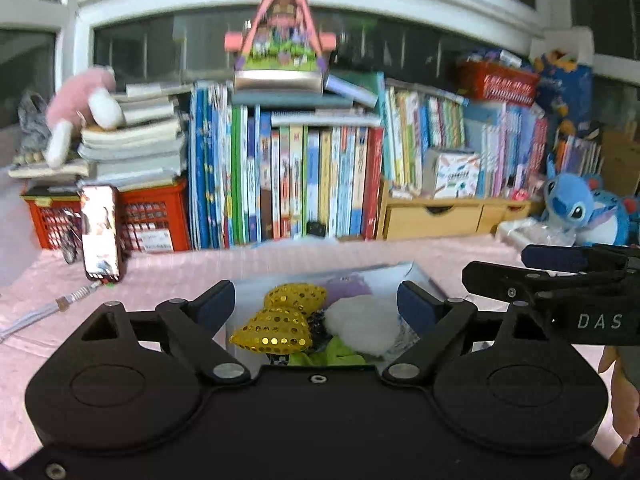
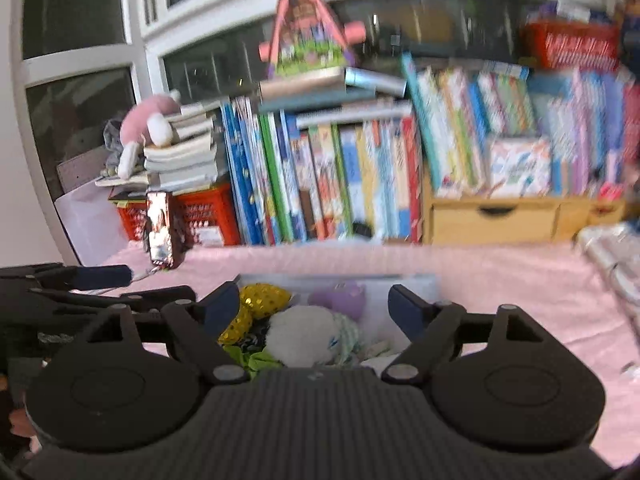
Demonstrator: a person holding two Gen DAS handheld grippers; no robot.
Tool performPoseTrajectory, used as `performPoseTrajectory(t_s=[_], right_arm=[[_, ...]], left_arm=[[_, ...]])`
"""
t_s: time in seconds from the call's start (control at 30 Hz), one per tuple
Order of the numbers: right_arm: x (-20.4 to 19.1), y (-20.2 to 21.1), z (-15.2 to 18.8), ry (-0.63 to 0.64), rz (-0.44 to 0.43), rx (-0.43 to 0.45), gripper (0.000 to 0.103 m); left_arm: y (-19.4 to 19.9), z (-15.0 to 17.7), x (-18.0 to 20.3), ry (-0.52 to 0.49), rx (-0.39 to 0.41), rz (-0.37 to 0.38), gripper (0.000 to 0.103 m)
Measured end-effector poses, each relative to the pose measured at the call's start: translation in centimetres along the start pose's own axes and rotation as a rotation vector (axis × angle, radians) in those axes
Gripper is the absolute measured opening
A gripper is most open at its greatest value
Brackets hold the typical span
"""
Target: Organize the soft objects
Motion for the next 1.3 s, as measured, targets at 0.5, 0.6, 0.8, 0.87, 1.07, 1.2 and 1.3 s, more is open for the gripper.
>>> performPoseTrajectory(t_s=[0.5,0.6,0.8,0.87,1.07,1.2,1.3], right_arm=[[-1.4,10.0,9.7,0.113,0.012,0.201,0.098],[-0.7,10.4,12.3,0.074,0.004,0.166,0.098],[1.0,10.6,17.2,0.032,0.026,0.141,0.098],[1.5,10.3,18.4,0.039,0.043,0.124,0.098],[2.8,8.7,19.9,0.04,0.08,0.067,0.098],[3.2,7.3,20.6,0.06,0.102,0.025,0.098],[3.0,6.4,21.1,0.101,0.123,-0.002,0.098]], left_arm=[[9.9,11.0,3.8,0.012,0.116,-0.092,0.096],[9.9,14.0,4.3,0.046,0.069,-0.094,0.096],[9.0,19.1,5.3,0.067,-0.002,-0.127,0.096],[8.6,20.1,5.5,0.057,-0.021,-0.133,0.096],[6.8,21.4,5.8,0.021,-0.063,-0.135,0.096],[5.7,21.8,5.8,0.016,-0.094,-0.138,0.096],[4.9,22.3,5.6,0.028,-0.129,-0.14,0.096]])
Point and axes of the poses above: each gripper's, at about its wrist camera, not at the fingertips, and y roughly against the way its jaws point, x to its right, z to its underside, the point moved 2 cm from there along -y, roughly the way its jaws point, and after that the axes turned 11 degrees about -y, right-handed, at the moved point
